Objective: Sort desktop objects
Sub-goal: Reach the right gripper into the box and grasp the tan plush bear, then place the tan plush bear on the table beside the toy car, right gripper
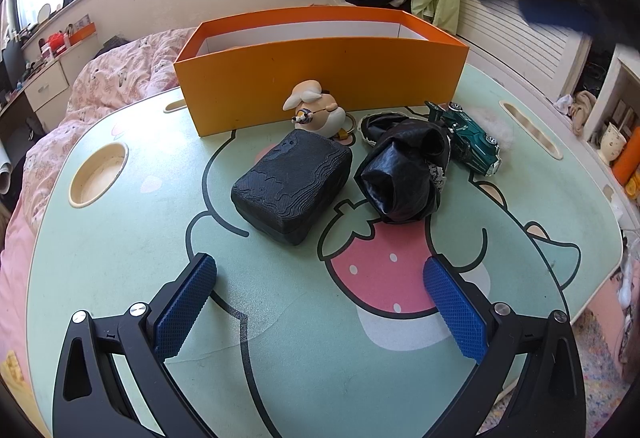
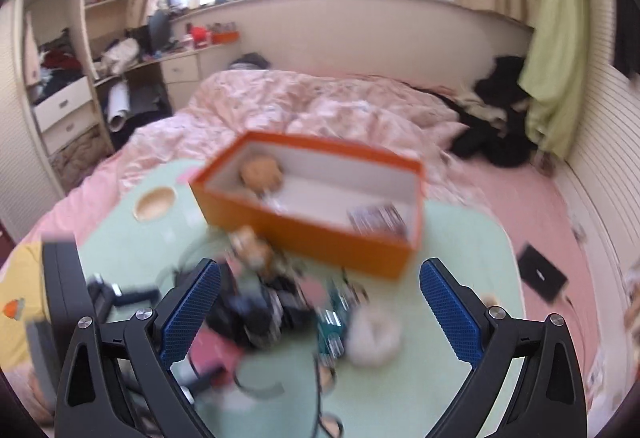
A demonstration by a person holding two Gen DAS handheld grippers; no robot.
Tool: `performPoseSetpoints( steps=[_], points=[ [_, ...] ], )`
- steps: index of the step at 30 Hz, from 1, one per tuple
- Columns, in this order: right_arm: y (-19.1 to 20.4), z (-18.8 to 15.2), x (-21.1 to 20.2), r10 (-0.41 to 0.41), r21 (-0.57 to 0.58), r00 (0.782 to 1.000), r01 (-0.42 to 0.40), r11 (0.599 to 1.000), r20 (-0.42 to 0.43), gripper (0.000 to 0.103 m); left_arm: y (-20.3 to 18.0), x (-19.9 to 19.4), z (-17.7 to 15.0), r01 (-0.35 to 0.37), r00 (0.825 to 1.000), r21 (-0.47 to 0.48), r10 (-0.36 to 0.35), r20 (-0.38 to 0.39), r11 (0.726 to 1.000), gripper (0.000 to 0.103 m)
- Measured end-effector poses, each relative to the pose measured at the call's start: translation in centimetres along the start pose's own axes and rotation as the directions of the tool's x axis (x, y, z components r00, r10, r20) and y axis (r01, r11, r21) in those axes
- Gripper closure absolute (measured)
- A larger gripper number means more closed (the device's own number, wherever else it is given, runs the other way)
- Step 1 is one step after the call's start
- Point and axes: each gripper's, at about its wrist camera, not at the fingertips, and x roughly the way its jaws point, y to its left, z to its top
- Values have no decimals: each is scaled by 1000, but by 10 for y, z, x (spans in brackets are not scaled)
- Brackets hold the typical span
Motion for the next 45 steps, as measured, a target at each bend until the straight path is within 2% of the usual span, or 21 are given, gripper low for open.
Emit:
performPoseSetpoints(
  steps=[2,6,10,13,15,16,17,18,19,21,23,26,29,32,36,37,38,40,41,43,45],
  points=[
    [7,38,34,33,-10,997,-34,999,-67,19,0,0,0,1,1000,1,-1,0,1000,0],
    [29,80,112,33,-52,971,-46,998,-236,25,0,0,0,1,1000,1,-1,1,1000,0],
    [41,89,178,32,-58,926,-58,997,-375,30,1,0,0,4,1000,2,-4,2,1000,0],
    [41,88,212,98,-6,875,-114,993,-474,30,2,0,0,9,1000,5,-9,4,1000,0],
    [40,88,226,111,8,865,-123,992,-489,31,2,0,0,11,1000,6,-11,5,1000,0],
    [41,87,231,107,6,863,-120,993,-494,34,2,0,0,12,1000,6,-12,6,1000,0],
    [42,85,235,104,4,858,-119,993,-502,49,2,0,0,13,1000,6,-13,6,1000,0],
    [43,84,237,86,-10,863,-104,994,-498,59,2,0,1,13,1000,6,-13,6,1000,0],
    [44,84,236,75,-21,872,-97,995,-484,64,2,0,1,15,1000,6,-15,7,1000,0],
    [43,85,226,102,-6,882,-118,993,-459,64,2,0,1,15,1000,5,-15,8,1000,0],
    [41,88,208,115,14,910,-119,993,-398,64,2,0,1,17,1000,6,-17,9,1000,0],
    [32,89,157,109,27,960,-105,994,-260,64,1,0,1,16,1000,6,-16,9,1000,0],
    [26,74,102,94,1,981,-96,995,-168,64,1,0,1,16,1000,6,-16,8,1000,0],
    [15,44,68,101,12,981,-100,995,-165,62,0,1,0,16,1000,7,-16,8,1000,0],
    [-3,8,63,120,72,963,-105,992,-241,59,-1,1,0,14,1000,8,-14,7,1000,0],
    [-7,4,65,108,78,962,-91,993,-251,55,-1,1,0,14,1000,8,-14,7,1000,0],
    [-10,1,67,83,74,963,-66,995,-256,45,-1,1,0,15,1000,9,-15,8,1000,0],
    [-16,0,63,28,71,976,-13,997,-218,44,-1,1,0,16,1000,9,-16,8,1000,0],
    [-19,-1,57,20,83,982,-5,997,-185,40,-2,1,0,17,1000,9,-17,8,1000,0],
    [-26,-2,43,45,131,991,-29,991,-122,26,-1,1,0,16,1000,9,-16,8,1000,0],
    [-30,-11,28,60,169,995,-47,985,-75,23,-1,1,0,15,1000,10,-15,8,1000,0]
  ],
)
